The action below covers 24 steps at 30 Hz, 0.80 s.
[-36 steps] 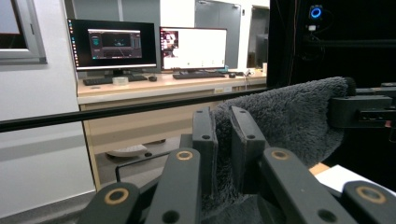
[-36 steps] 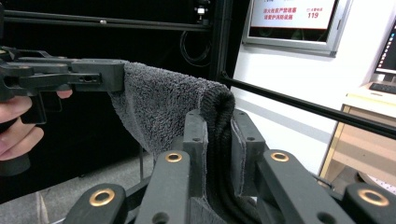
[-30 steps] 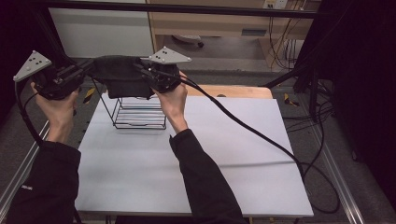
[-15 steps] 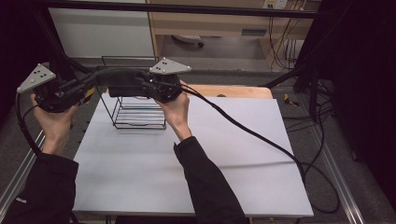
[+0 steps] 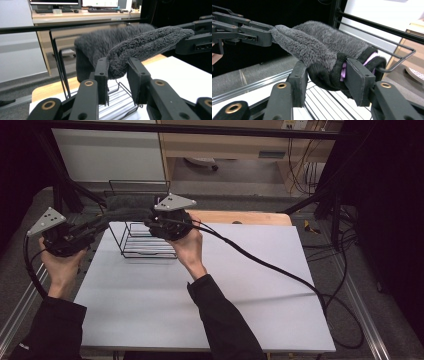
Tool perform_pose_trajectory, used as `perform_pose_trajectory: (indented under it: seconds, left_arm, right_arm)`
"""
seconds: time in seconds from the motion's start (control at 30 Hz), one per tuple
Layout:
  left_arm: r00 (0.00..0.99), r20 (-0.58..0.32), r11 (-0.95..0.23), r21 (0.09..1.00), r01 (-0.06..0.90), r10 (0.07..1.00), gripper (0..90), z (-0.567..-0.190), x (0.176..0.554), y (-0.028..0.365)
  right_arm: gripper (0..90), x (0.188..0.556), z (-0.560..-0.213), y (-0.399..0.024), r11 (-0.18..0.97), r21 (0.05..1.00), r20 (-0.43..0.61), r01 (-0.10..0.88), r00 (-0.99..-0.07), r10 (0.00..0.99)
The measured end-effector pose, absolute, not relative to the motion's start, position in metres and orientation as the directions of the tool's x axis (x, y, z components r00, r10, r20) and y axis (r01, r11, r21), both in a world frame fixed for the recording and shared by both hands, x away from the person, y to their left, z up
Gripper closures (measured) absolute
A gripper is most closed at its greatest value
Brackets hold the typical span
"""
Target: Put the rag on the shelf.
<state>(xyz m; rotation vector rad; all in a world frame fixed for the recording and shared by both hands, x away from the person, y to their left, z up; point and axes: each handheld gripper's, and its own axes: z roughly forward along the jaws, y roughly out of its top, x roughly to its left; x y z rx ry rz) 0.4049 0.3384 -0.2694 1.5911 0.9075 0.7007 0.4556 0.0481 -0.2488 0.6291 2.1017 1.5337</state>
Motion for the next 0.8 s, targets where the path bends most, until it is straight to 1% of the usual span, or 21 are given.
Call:
perform_pose_trajectory:
  seconds: [0.2, 0.37, 0.63, 0.73, 0.8]
  left_arm:
    - [0.527, -0.038, -0.090, 0.973, 0.214, 0.849, 68.8, -0.280, 0.405, 0.339]
    - [0.530, -0.041, -0.091, 0.971, 0.221, 0.847, 69.2, -0.284, 0.407, 0.335]
    - [0.513, -0.061, -0.093, 0.958, 0.270, 0.856, 69.2, -0.300, 0.416, 0.332]
    - [0.508, -0.068, -0.103, 0.948, 0.303, 0.859, 67.4, -0.310, 0.418, 0.331]
    - [0.507, -0.075, -0.107, 0.941, 0.321, 0.859, 64.6, -0.315, 0.419, 0.330]
  right_arm:
    - [47.3, 0.449, -0.255, 0.051, 0.301, 0.947, -0.105, 0.115, -0.773, 0.625]
    - [46.1, 0.450, -0.262, 0.043, 0.242, 0.953, -0.010, 0.182, -0.780, 0.625]
    - [48.1, 0.461, -0.289, 0.039, 0.249, 0.939, 0.027, 0.236, -0.774, 0.633]
    - [46.3, 0.465, -0.301, 0.035, 0.242, 0.939, 0.041, 0.244, -0.778, 0.626]
    - [43.0, 0.467, -0.307, 0.032, 0.232, 0.940, 0.056, 0.251, -0.784, 0.618]
